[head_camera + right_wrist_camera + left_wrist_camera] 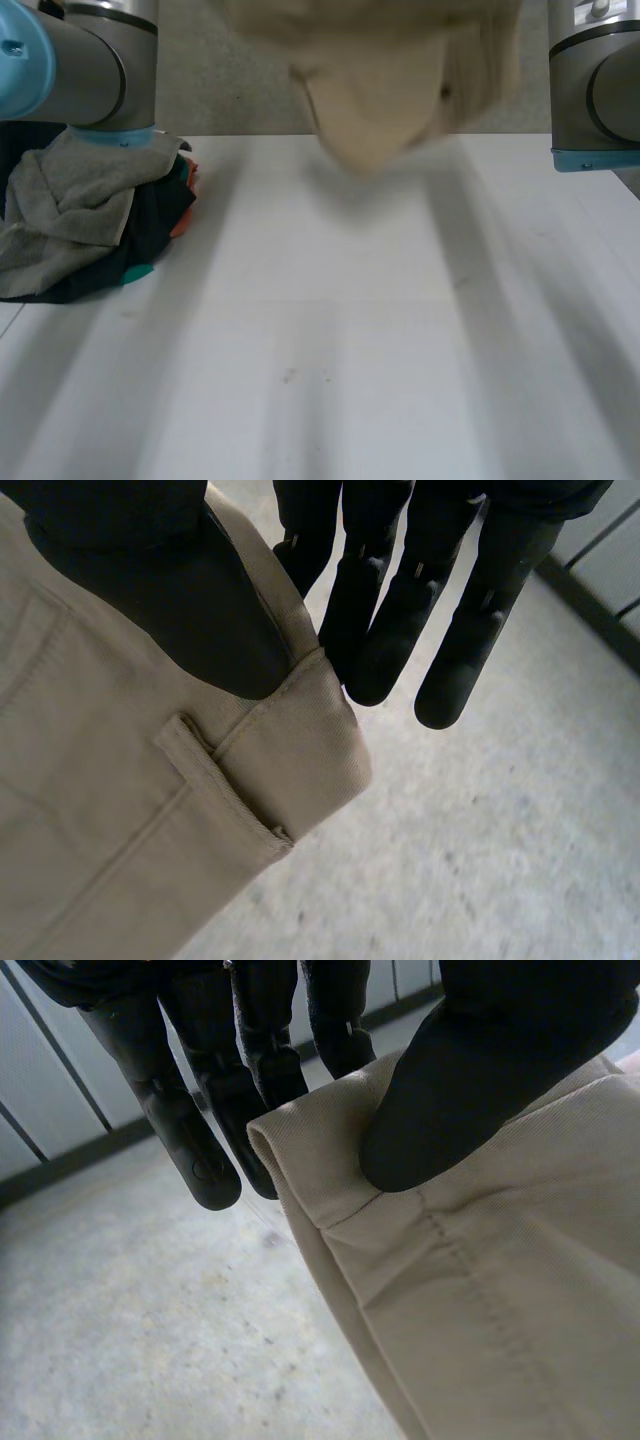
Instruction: Fold the laundry.
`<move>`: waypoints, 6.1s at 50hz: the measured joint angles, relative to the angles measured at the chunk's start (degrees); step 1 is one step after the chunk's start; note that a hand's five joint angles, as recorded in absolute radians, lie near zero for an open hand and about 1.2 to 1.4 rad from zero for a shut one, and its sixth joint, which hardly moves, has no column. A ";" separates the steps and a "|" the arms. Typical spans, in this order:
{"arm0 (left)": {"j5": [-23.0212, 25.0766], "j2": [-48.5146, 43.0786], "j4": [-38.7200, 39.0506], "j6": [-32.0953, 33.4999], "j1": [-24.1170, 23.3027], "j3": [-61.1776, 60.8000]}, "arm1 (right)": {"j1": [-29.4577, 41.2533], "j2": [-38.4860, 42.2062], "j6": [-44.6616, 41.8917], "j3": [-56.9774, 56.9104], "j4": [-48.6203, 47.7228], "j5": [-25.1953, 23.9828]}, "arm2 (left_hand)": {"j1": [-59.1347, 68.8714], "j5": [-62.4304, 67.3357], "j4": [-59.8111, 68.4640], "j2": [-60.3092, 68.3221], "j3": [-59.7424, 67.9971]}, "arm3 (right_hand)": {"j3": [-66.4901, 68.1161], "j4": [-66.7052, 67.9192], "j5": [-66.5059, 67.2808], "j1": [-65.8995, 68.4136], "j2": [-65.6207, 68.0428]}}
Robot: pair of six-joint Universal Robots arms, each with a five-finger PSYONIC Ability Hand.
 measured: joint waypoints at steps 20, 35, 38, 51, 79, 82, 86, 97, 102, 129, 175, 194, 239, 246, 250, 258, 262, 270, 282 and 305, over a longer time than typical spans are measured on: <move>-0.84 -2.23 -8.95 -0.25 -0.72 -29.32 | 0.40 13.10 -1.34 9.99 16.61 -2.61 | 0.06 0.00 0.00 0.01 0.06 | 0.27 0.05 0.01 0.00 0.00; -1.49 5.23 -32.92 6.04 -2.22 -44.67 | 0.24 9.09 -7.96 23.44 33.18 -2.58 | 0.07 0.00 0.00 0.02 0.07 | 0.38 0.14 0.02 0.00 0.36; -1.56 10.34 -38.77 7.03 -2.24 -47.64 | 0.15 4.76 -9.07 26.38 36.76 -2.70 | 0.07 0.00 0.00 0.02 0.07 | 0.39 0.15 0.00 0.00 0.36; -1.17 24.93 -61.67 9.04 -3.84 -56.88 | -0.33 -6.51 -18.48 34.87 63.06 -1.94 | 0.07 0.00 0.01 0.02 0.07 | 0.43 0.15 0.00 0.00 0.36; 22.47 -7.38 -32.74 14.67 1.85 -24.94 | -0.26 -9.14 -16.70 42.10 52.35 -1.95 | -39.57 -41.96 -42.86 -42.96 -42.56 | 0.43 0.15 0.01 0.00 0.36; 23.37 -15.47 -34.91 14.78 2.79 -15.69 | -0.11 -8.99 -16.16 42.58 51.43 -1.94 | -39.57 -41.62 -42.64 -42.77 -42.50 | 0.43 0.15 0.02 0.00 0.36; 23.50 -23.11 -37.18 14.84 3.85 -6.66 | -0.03 -8.91 -15.94 43.13 50.51 -1.89 | -39.57 -41.52 -42.61 -42.53 -42.50 | 0.43 0.15 0.02 0.00 0.36; 25.76 -33.36 -38.27 14.57 4.24 5.60 | -0.24 -8.84 -16.02 44.55 48.86 -1.78 | -24.05 -28.14 -28.64 -28.28 -28.06 | 0.43 0.15 0.00 0.00 0.36; 26.63 -35.18 -38.13 14.22 3.76 7.65 | -0.40 -8.83 -16.04 45.11 48.28 -1.68 | -21.32 -24.73 -25.07 -24.80 -24.60 | 0.43 0.16 0.00 0.00 0.36; 4.50 -24.36 -40.06 18.62 2.27 -2.87 | -0.02 -8.95 -12.20 45.52 47.19 -1.90 | 0.95 -1.57 -0.23 -0.27 -0.02 | 0.43 0.16 0.02 0.00 0.36; -2.71 21.93 -62.02 -5.98 -2.25 -55.08 | -0.59 -8.92 -0.50 44.98 36.70 -1.18 | -41.61 -43.88 -44.88 -44.81 -44.45 | 0.43 0.16 0.02 0.00 0.36; -2.38 17.68 -46.94 -4.28 -3.74 -62.76 | -0.42 -12.06 -3.00 46.18 41.95 0.38 | 0.06 -0.80 -0.29 -0.32 -0.30 | 0.43 0.16 0.00 0.00 0.36; -2.15 -21.33 -27.28 20.33 -7.52 -4.47 | -2.90 5.09 -15.31 28.84 22.82 7.89 | -7.70 -8.48 -8.99 -8.87 -8.69 | -16.20 -16.57 -15.94 -13.59 -15.85; -1.74 -26.90 -26.94 19.93 -7.24 2.63 | -3.06 12.25 -16.97 21.35 20.62 12.42 | -53.94 -53.31 -54.51 -53.88 -53.40 | -56.04 -56.21 -55.08 -51.45 -55.15; -1.88 -25.60 -26.37 19.70 -7.86 0.61 | -3.26 10.00 -14.61 22.03 22.08 13.85 | -54.36 -55.30 -57.14 -56.62 -56.03 | -56.07 -56.27 -55.08 -51.45 -55.15; -2.22 -14.60 -26.10 18.98 -8.72 -12.89 | -4.64 -2.91 -4.77 32.01 36.95 5.85 | -54.36 -55.30 -57.14 -56.67 -56.03 | -56.04 -56.27 -55.07 -51.45 -55.16; -2.24 -9.74 -26.19 17.57 -8.80 -19.83 | -7.05 -6.96 -0.98 37.57 44.00 0.27 | -54.36 -55.30 -57.14 -56.68 -56.03 | -56.03 -56.27 -55.10 -51.45 -55.15; -2.19 -5.52 -26.41 13.17 -9.02 -28.22 | -12.11 -7.49 0.60 47.18 40.59 -5.66 | -54.36 -55.30 -57.14 -56.68 -56.03 | -53.85 -54.21 -52.98 -49.94 -53.10; -2.37 -3.57 -26.56 12.27 -9.61 -30.66 | -14.32 -5.13 -3.07 49.26 28.93 -3.62 | -54.36 -55.31 -57.14 -56.68 -56.03 | -0.52 -0.20 -3.05 -5.66 -0.61; -2.48 8.67 -26.59 6.40 -8.42 -39.67 | 6.25 -6.91 -33.06 42.93 21.21 -7.33 | -54.36 -55.31 -57.14 -56.68 -56.03 | 0.20 0.01 0.17 -0.65 0.29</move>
